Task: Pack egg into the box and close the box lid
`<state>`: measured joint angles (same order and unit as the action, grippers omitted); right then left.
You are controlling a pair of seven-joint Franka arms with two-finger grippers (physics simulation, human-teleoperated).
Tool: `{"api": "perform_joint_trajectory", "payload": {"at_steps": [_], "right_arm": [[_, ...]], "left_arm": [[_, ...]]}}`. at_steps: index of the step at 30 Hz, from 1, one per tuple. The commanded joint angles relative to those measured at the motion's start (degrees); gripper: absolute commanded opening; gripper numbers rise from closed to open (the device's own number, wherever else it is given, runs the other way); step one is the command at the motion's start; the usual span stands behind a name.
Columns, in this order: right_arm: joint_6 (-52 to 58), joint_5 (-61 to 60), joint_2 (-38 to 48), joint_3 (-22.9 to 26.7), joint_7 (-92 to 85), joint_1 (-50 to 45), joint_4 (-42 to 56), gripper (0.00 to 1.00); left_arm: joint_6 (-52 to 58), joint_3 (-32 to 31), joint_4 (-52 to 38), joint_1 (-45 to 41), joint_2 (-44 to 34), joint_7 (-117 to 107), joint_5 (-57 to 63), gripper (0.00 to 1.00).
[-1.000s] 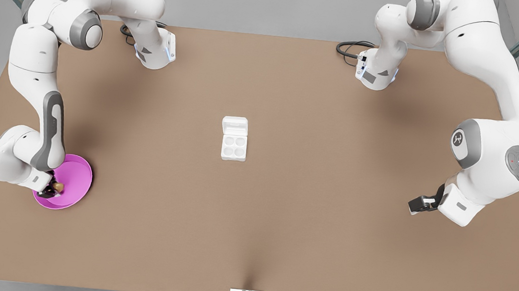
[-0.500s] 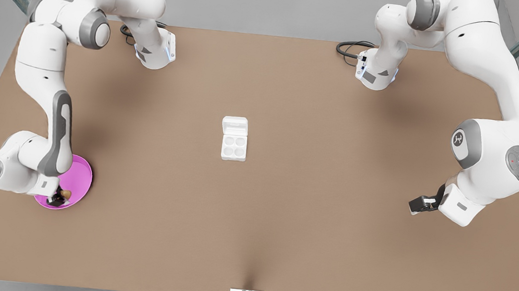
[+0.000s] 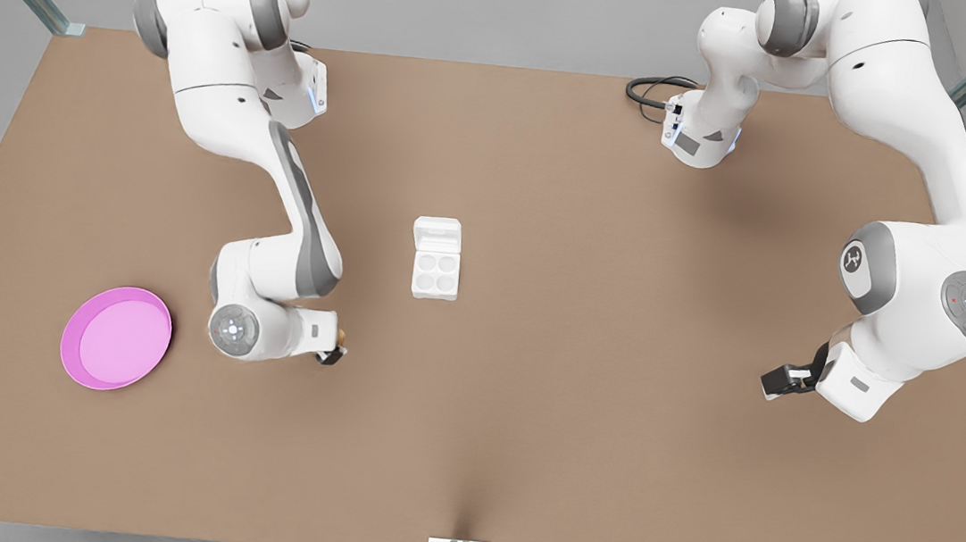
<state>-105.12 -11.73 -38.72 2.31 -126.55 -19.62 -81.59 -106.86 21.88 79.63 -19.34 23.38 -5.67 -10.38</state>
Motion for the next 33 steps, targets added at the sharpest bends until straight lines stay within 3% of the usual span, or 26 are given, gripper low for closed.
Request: {"api": "perform_joint_trajectory", "payload": {"at_steps": [1,8,12,15,20,33], "right_arm": [[-4.57,-6.02,-0.04,0.15,-1.60,-0.06,-0.42,0.65],[-4.31,-12.70,-0.04,-3.01,-0.98,-5.95,-0.59,0.65],[5.97,-11.91,-0.04,-3.37,-1.42,-5.16,-0.68,0.65],[7.73,-10.42,-0.13,-3.28,-1.33,-4.99,-1.30,0.65],[7.56,-10.42,-1.44,-3.36,-0.89,-5.78,-2.17,0.65],[7.82,-14.81,-3.20,-5.39,0.78,-10.35,-3.93,0.65]], "left_arm": [[-0.10,0.00,0.00,0.00,0.00,-0.04,0.01,1.00],[-0.10,-0.08,0.00,-0.09,0.08,0.05,0.10,1.00],[0.08,-0.08,0.00,-0.18,0.17,0.05,0.18,1.00],[0.08,-0.08,0.17,-2.63,0.70,-0.04,1.58,1.00],[0.08,-0.08,0.53,-5.36,1.40,-0.13,5.28,1.00],[-0.27,2.20,0.00,-3.07,1.14,-0.04,5.55,1.00]]}}
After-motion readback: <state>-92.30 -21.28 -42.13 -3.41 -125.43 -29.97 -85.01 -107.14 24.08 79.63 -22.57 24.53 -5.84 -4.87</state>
